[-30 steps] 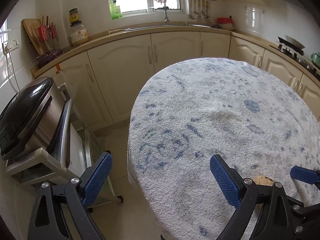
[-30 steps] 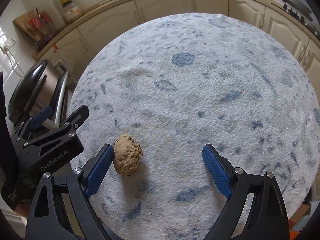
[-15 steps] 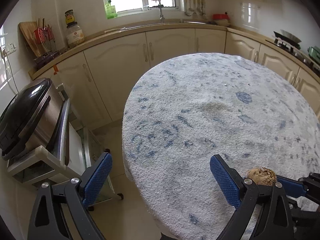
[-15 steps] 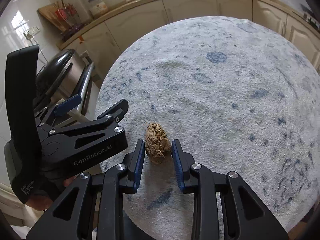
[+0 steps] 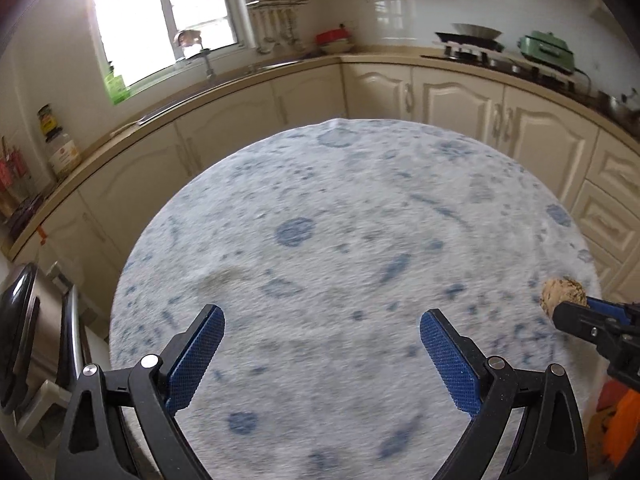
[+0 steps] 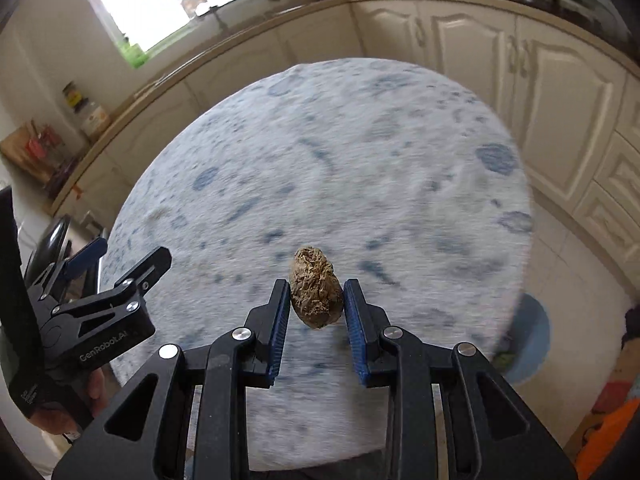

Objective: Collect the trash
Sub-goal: 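Carry the brown lump with the right gripper to the blue bin, then open the right gripper over the bin, dropping the brown lump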

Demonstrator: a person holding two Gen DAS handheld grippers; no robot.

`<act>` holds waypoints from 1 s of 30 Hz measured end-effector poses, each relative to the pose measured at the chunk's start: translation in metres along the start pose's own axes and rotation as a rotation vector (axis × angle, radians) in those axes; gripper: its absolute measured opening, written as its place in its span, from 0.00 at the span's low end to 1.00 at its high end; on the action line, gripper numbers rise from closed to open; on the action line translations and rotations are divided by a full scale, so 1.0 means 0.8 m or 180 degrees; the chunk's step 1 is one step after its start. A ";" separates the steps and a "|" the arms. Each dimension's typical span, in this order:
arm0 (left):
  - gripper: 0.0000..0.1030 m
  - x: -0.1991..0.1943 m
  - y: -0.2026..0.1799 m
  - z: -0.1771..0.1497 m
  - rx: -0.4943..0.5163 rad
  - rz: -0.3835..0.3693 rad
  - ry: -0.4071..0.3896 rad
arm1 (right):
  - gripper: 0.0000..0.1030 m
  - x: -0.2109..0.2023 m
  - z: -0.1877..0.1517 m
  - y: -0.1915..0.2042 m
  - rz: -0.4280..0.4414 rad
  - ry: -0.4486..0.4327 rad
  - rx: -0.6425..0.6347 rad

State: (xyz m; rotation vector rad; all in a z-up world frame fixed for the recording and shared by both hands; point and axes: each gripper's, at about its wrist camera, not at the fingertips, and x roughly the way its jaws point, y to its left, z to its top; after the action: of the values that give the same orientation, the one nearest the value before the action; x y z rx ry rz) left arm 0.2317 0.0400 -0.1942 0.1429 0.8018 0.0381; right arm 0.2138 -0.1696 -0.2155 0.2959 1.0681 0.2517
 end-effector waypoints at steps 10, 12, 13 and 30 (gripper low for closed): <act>0.97 -0.002 -0.204 0.034 0.0897 -0.0801 -0.0111 | 0.27 -0.056 -0.009 -0.179 -0.0569 -0.0159 0.0954; 0.97 0.000 -0.233 0.037 0.1001 -0.0918 -0.0081 | 0.30 -0.056 -0.012 -0.205 -0.0565 -0.0092 0.1123; 0.97 0.001 -0.247 0.037 0.1050 -0.0982 -0.0044 | 0.30 -0.056 -0.014 -0.219 -0.0591 -0.0086 0.1259; 0.97 -0.004 -0.252 0.048 0.0811 -0.0958 0.0029 | 0.82 -0.088 -0.029 -0.220 -0.0872 -0.0380 0.1220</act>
State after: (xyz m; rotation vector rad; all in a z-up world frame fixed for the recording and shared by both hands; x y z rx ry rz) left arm 0.2532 -0.1638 -0.1943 0.2613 0.8283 -0.3490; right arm 0.1714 -0.3553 -0.2314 0.4959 1.0212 -0.2176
